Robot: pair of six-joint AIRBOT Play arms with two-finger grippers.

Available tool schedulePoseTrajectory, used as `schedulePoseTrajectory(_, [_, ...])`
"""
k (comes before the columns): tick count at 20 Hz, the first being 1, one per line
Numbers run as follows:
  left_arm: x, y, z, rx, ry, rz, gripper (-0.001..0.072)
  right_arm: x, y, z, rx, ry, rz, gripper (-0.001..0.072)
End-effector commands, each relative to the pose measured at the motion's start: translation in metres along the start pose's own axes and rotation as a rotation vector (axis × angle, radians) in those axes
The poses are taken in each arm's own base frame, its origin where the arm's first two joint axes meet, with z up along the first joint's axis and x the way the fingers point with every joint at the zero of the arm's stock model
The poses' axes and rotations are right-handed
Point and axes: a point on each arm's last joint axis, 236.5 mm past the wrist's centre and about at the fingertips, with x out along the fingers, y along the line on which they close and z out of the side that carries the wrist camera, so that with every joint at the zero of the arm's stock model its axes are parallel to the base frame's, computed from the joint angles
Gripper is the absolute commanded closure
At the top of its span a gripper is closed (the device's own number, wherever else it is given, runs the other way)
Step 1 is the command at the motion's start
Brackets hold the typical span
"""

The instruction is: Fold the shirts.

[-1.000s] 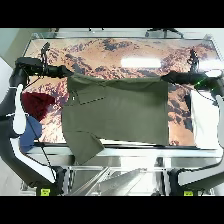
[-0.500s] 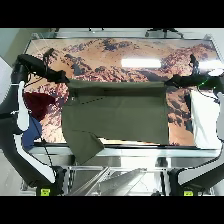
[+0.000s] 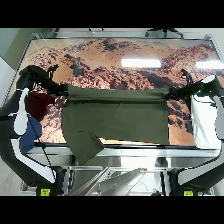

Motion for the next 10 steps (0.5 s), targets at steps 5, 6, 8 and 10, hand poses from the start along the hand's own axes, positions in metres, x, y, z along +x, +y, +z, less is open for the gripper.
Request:
schedulePoseTrajectory(5, [0.02,-0.003,0.003,0.027,-0.002,0.026,0.0692,0.008,-0.012,-0.015,0.025,0.056,-0.064,0.0695])
schedulePoseTrajectory(6, [0.02,-0.002,0.003,0.027,-0.004,0.027,0.0692,0.008,-0.017,-0.016,0.035,0.06,-0.086,0.0695])
schedulePoseTrajectory(8, [0.02,-0.002,0.004,0.026,-0.007,0.027,0.0691,0.01,-0.015,-0.017,0.036,0.065,-0.092,0.0694])
schedulePoseTrajectory(10, [0.02,-0.002,0.005,0.028,-0.011,0.028,0.0691,0.013,-0.012,-0.016,0.03,0.069,-0.096,0.0693])
